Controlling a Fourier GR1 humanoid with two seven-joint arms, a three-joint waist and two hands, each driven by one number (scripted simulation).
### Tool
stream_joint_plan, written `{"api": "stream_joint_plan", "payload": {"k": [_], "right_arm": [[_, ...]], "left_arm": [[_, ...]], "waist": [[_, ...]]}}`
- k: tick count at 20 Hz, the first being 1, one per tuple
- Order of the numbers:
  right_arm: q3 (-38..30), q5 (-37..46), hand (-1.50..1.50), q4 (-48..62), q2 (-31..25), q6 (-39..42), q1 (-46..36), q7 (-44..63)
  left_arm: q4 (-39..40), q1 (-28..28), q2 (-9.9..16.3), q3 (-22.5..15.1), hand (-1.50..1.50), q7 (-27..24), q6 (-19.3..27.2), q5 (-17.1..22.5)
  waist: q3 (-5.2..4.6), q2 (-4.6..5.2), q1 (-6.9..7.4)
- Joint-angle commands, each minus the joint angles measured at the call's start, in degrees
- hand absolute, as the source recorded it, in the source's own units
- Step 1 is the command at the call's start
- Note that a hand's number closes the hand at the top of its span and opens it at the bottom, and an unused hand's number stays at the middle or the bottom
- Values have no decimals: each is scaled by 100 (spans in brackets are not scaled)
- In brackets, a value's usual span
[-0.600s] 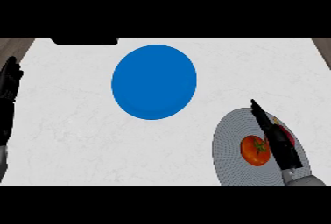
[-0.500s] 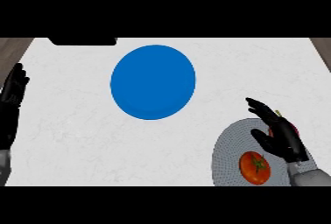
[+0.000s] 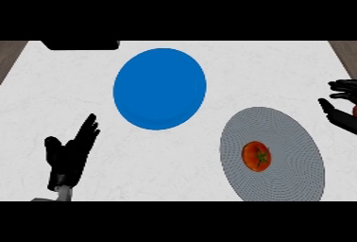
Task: Pick the tomato from the placemat and place it in the plate
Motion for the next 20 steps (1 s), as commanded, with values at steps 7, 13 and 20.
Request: {"api": "stream_joint_plan", "payload": {"k": [7, 13, 20], "right_arm": [[-1012, -600, -150, -579, -399, 938, 911, -295], [-337, -229, -150, -856, -1614, 2247, 987, 577], [141, -9, -150, -2053, -1923, 2546, 1109, 1796]], "left_arm": [[669, -178, -459, 41, 0, 25, -315, 108], [123, -28, -348, 18, 0, 338, -236, 135], [-151, 327, -494, -176, 0, 316, -243, 25]], "waist": [[8, -50, 21], [2, -62, 70], [2, -78, 61]]}}
